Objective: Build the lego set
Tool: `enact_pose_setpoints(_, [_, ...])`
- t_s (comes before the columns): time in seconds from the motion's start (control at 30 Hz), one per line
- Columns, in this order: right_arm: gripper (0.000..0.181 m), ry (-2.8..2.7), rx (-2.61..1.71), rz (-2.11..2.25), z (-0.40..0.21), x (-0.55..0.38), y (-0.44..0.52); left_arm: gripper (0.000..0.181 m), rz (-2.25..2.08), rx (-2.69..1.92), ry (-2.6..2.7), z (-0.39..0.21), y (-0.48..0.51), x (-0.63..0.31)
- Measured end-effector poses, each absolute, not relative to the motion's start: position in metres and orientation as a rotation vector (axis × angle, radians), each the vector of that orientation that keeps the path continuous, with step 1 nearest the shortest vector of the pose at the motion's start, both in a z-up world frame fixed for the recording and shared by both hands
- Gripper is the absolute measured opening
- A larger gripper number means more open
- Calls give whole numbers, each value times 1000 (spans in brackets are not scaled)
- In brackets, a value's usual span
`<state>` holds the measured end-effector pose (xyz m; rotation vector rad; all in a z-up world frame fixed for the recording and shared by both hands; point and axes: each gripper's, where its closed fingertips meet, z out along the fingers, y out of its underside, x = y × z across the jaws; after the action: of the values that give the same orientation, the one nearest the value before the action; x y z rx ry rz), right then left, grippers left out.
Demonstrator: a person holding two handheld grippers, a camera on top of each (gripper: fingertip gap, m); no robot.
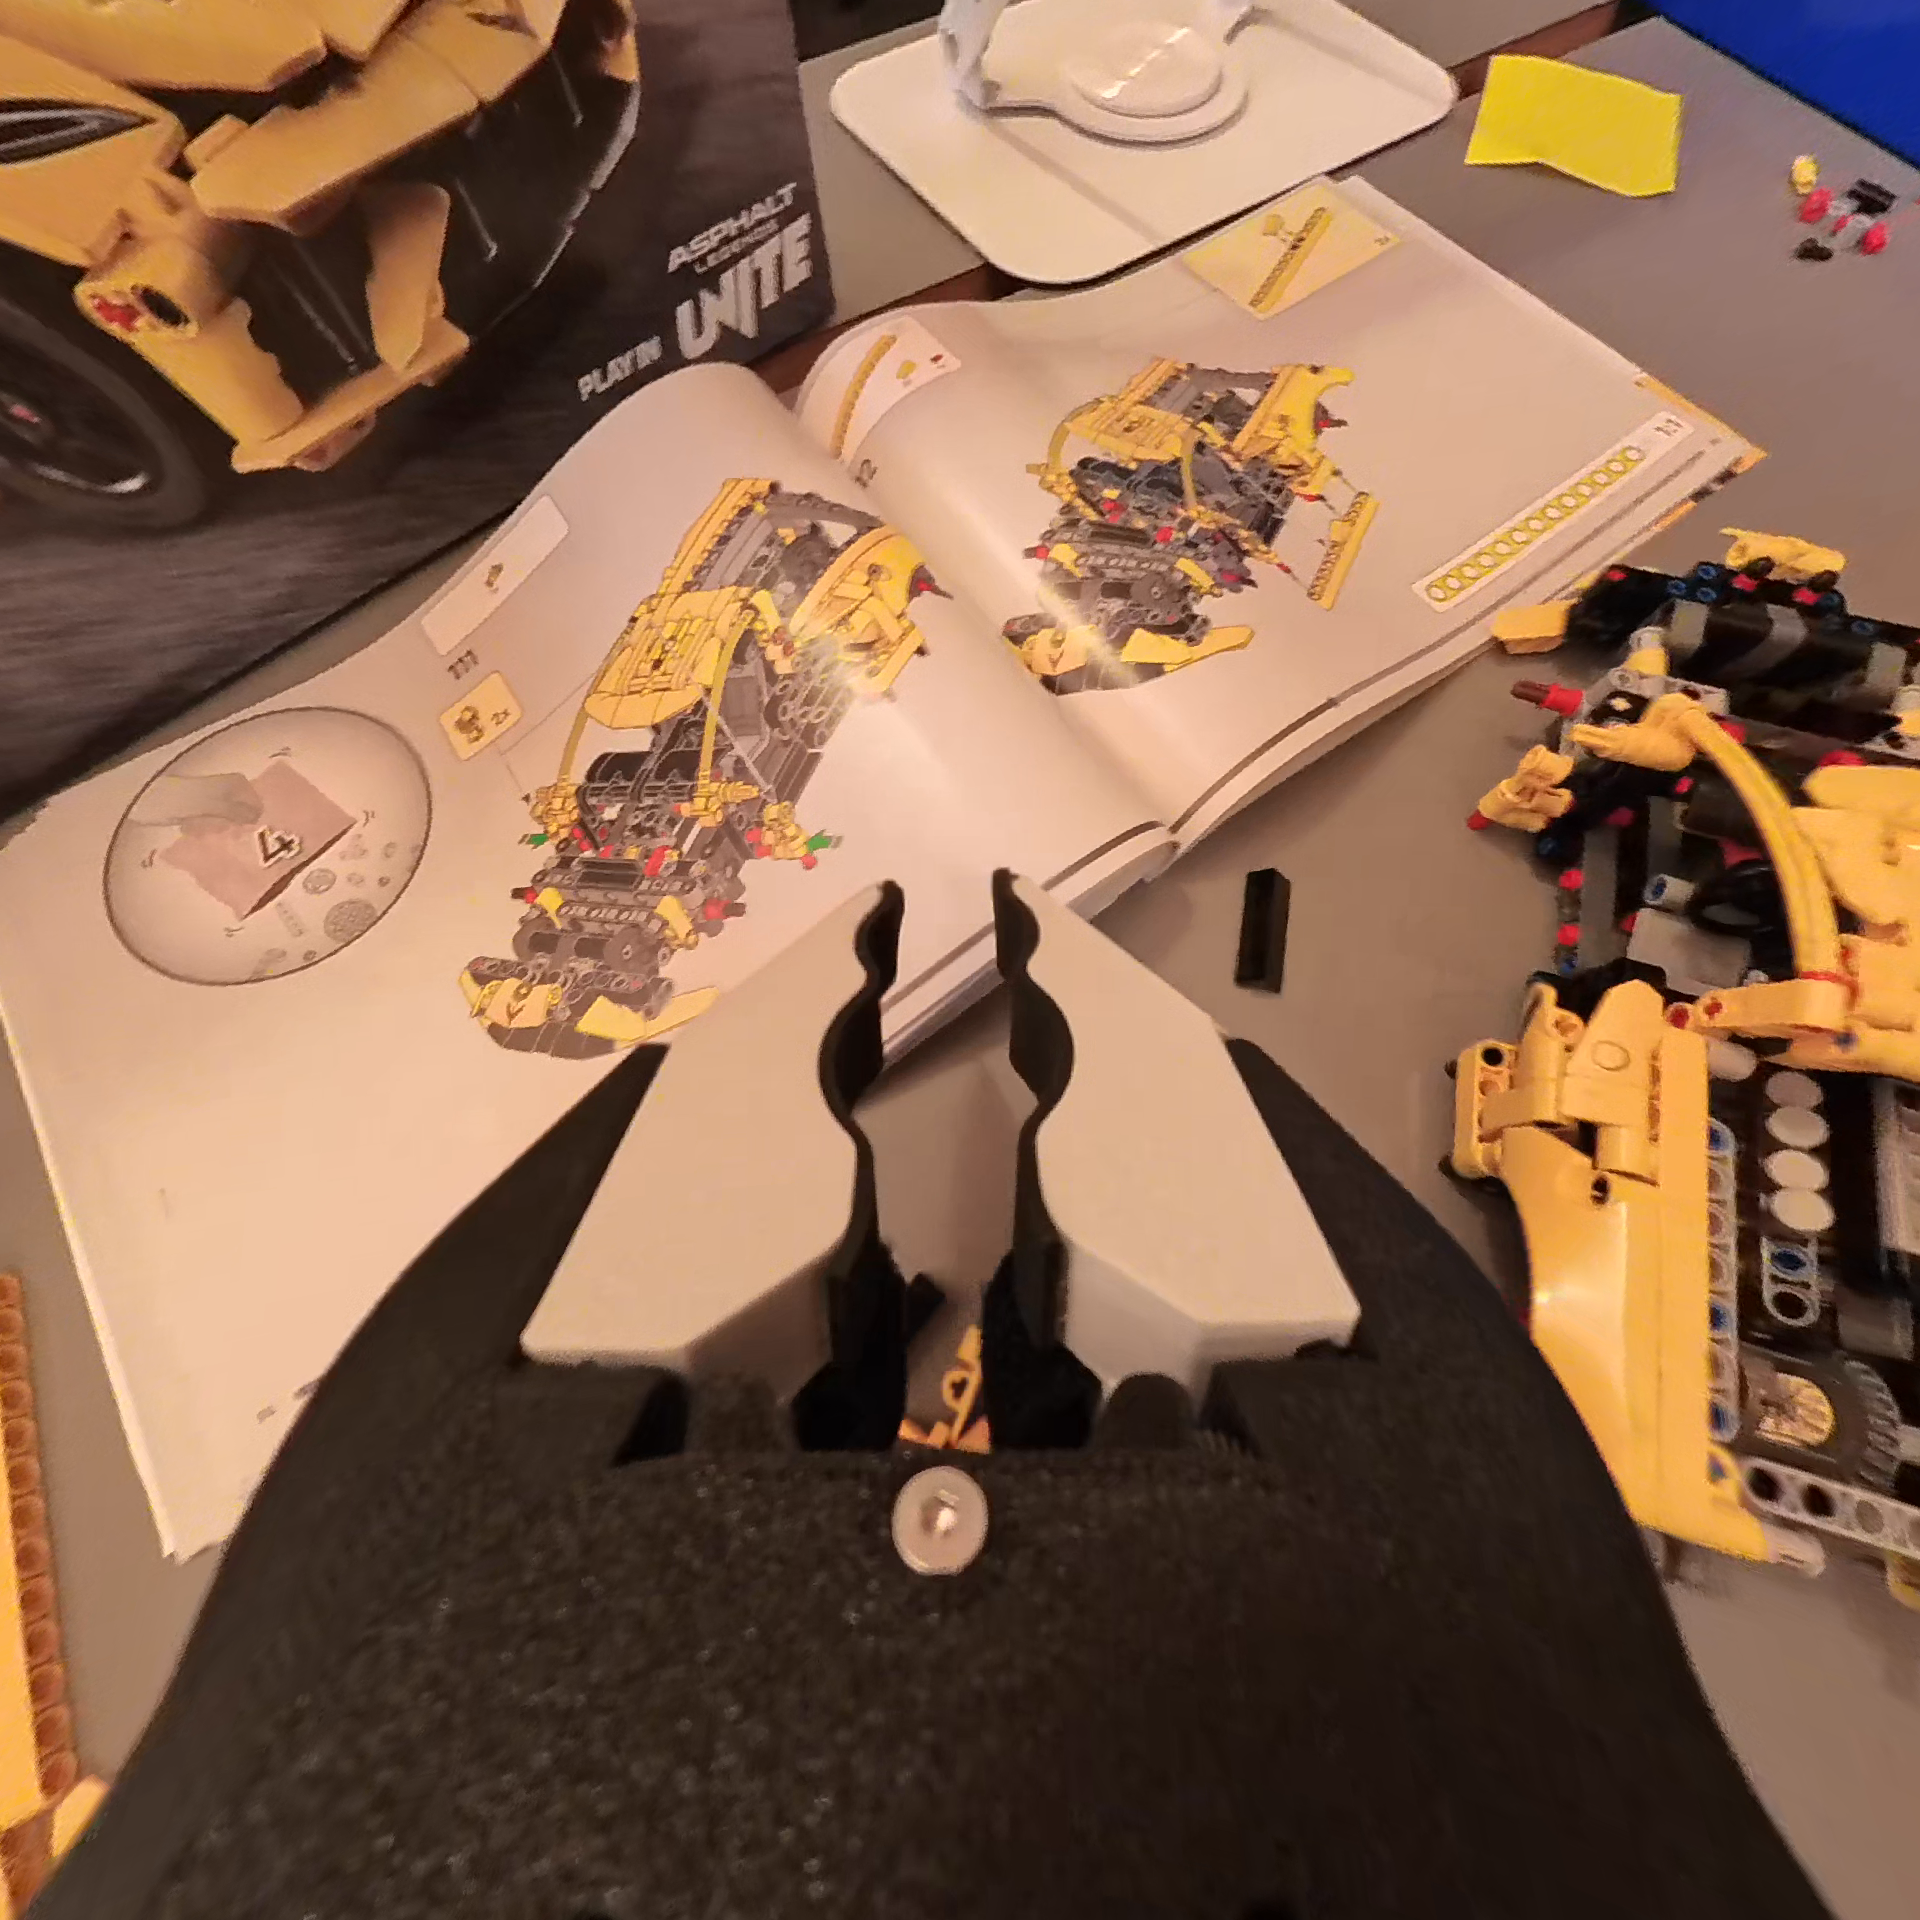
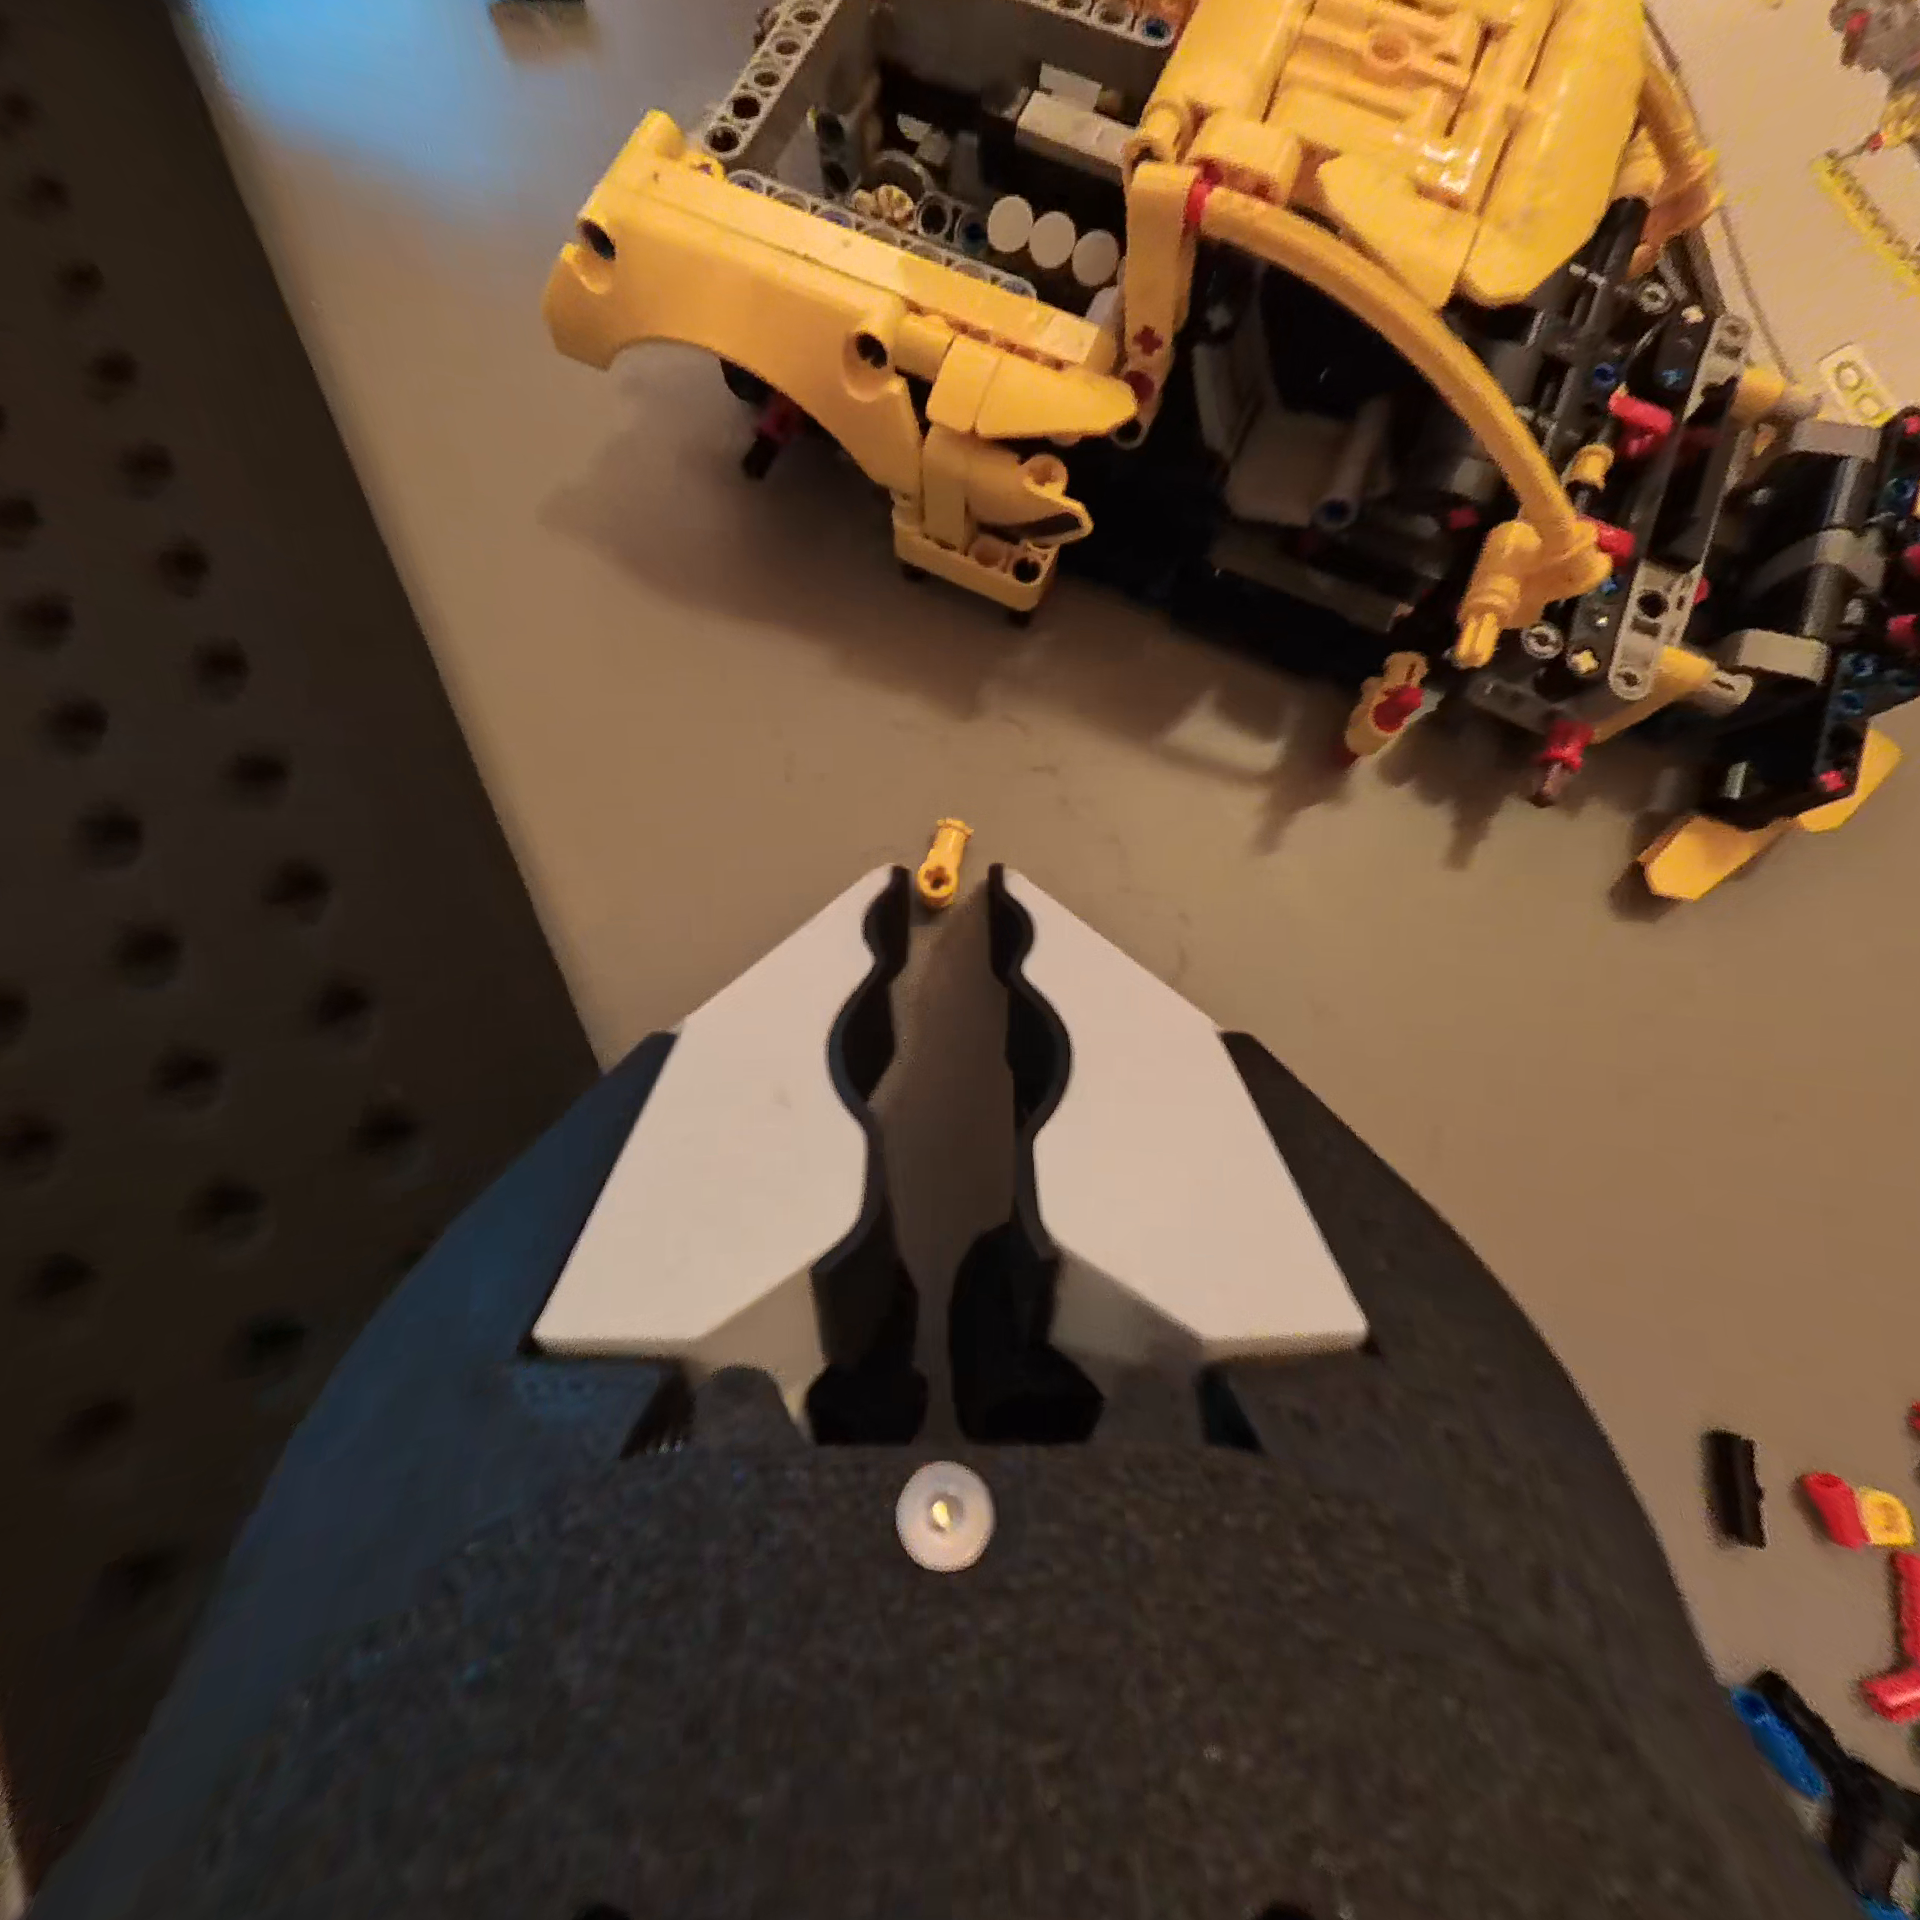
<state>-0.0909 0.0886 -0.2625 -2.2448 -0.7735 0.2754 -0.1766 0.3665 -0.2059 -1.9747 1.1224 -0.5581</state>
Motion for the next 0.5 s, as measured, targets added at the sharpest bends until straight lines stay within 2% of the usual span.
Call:
enact_pose_setpoints(0.03, [6, -767, -2238, 250, -263, -89, 91, 17, -578, -1956, 1142, -204, 362, -173])
enact_pose_setpoints(0.13, [6, -740, -2207, 255, -254, -86, 94, 19, -777, -1803, 1232, -176, 324, -147])
enact_pose_setpoints(0.23, [5, -622, -2172, 413, -228, -88, 99, 20, -896, -1494, 1552, -155, 235, -123])
enact_pose_setpoints(0.37, [5, -513, -2073, 635, -185, -93, 105, 22, -589, -1049, 1895, -159, 148, -111])
enact_pose_setpoints(0.5, [5, -547, -2038, 756, -163, -101, 107, 24, -260, -724, 1996, -166, 121, -98])
